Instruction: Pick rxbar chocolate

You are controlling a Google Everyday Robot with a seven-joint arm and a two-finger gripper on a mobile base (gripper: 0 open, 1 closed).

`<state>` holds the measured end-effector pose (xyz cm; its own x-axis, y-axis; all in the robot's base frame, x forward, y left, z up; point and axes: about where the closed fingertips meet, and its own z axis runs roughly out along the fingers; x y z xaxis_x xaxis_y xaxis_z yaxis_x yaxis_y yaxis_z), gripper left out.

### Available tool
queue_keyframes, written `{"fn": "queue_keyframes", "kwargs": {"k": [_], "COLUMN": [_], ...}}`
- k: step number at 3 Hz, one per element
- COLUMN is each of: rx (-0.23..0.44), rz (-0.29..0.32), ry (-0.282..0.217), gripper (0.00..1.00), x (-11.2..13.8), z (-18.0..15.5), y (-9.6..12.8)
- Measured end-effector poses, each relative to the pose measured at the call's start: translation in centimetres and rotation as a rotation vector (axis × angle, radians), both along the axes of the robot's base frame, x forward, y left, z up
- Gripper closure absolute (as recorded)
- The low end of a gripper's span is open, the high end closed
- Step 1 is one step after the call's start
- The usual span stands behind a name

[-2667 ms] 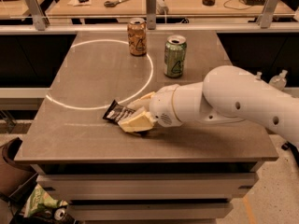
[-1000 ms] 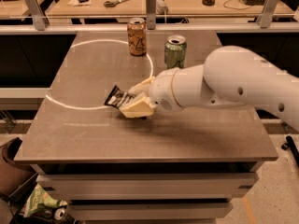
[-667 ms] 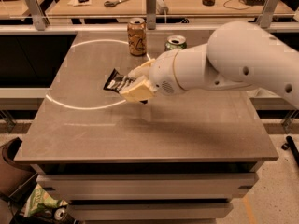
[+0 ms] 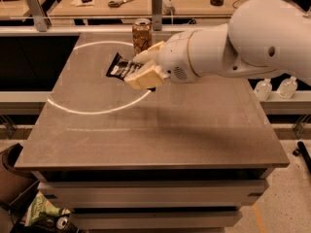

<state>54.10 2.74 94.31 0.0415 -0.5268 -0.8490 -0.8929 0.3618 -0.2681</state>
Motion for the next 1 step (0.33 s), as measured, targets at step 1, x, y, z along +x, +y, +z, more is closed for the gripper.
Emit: {"fn": "queue_keyframes", "kwargs": {"k": [1], "rx": [0.000], "rz": [0.002], "ry": [-0.005], "gripper": [1.00], "x": [-0.01], "z": [0.17], "y": [0.01]}}
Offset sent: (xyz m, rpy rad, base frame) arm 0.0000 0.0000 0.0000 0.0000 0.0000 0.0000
